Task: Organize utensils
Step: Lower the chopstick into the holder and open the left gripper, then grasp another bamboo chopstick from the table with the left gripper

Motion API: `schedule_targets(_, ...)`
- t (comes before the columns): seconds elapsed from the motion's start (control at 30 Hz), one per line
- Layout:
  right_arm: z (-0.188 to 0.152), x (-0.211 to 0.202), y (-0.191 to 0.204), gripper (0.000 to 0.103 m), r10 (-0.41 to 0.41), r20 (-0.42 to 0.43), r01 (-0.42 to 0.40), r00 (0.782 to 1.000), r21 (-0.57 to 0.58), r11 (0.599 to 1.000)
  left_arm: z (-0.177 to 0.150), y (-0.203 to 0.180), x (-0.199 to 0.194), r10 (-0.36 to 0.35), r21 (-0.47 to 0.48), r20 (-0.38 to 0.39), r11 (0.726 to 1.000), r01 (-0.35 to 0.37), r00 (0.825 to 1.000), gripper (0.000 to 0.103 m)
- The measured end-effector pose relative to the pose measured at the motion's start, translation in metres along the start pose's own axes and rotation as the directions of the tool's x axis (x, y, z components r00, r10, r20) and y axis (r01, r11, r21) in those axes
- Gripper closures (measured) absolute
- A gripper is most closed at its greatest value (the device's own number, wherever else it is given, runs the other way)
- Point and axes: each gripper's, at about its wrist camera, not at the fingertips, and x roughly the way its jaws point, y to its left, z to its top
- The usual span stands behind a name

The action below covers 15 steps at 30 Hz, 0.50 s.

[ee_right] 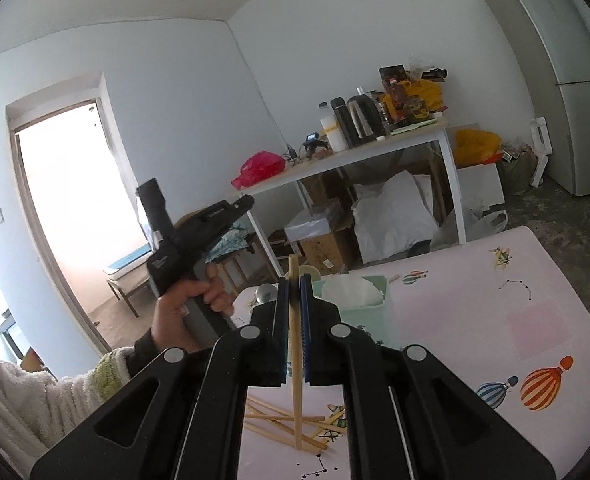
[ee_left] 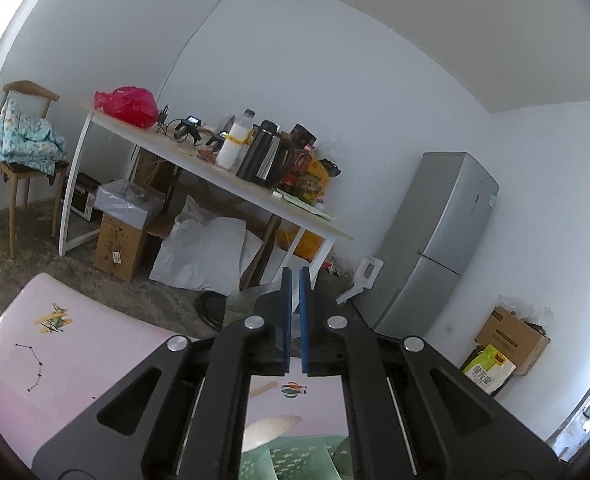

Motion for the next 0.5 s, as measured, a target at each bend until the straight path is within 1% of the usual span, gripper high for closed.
schedule_targets(0.2, -0.002, 0.000, 0.002, 0.097, 0.011, 0.002, -0.011, 1.000, 0.002, 1.000, -0.002, 0.001, -0.016, -0.009, 0.049, -0.049, 0.999, 0.012, 0.999, 0.101)
schedule_targets(0.33, -0.001, -0.003, 0.005, 0.097, 0.019, 0.008, -0.019, 1.000, -0.003, 1.000, -0.005, 0.012, -0.021, 0.007, 0.067, -0.108, 0.998, 0.000, 0.994, 0.099)
schedule_targets(0.4, 0.000, -0.004, 0.006, 0.097, 0.023, 0.010, -0.023, 1.000, -0.005, 1.000, -0.001, 0.020, -0.019, 0.019, 0.087, -0.145, 0.996, -0.007, 0.989, 0.087)
schedule_targets(0.43, 0.001, -0.004, 0.005, 0.097, 0.027, 0.011, -0.027, 1.000, -0.003, 1.000, 0.002, 0.023, -0.018, 0.023, 0.101, -0.164, 0.995, -0.006, 0.986, 0.085)
schedule_targets(0.5, 0.004, -0.005, 0.003, 0.097, 0.044, 0.012, -0.044, 0.999, 0.004, 0.999, 0.014, 0.032, -0.004, 0.021, 0.140, -0.240, 0.990, 0.013, 0.970, 0.069)
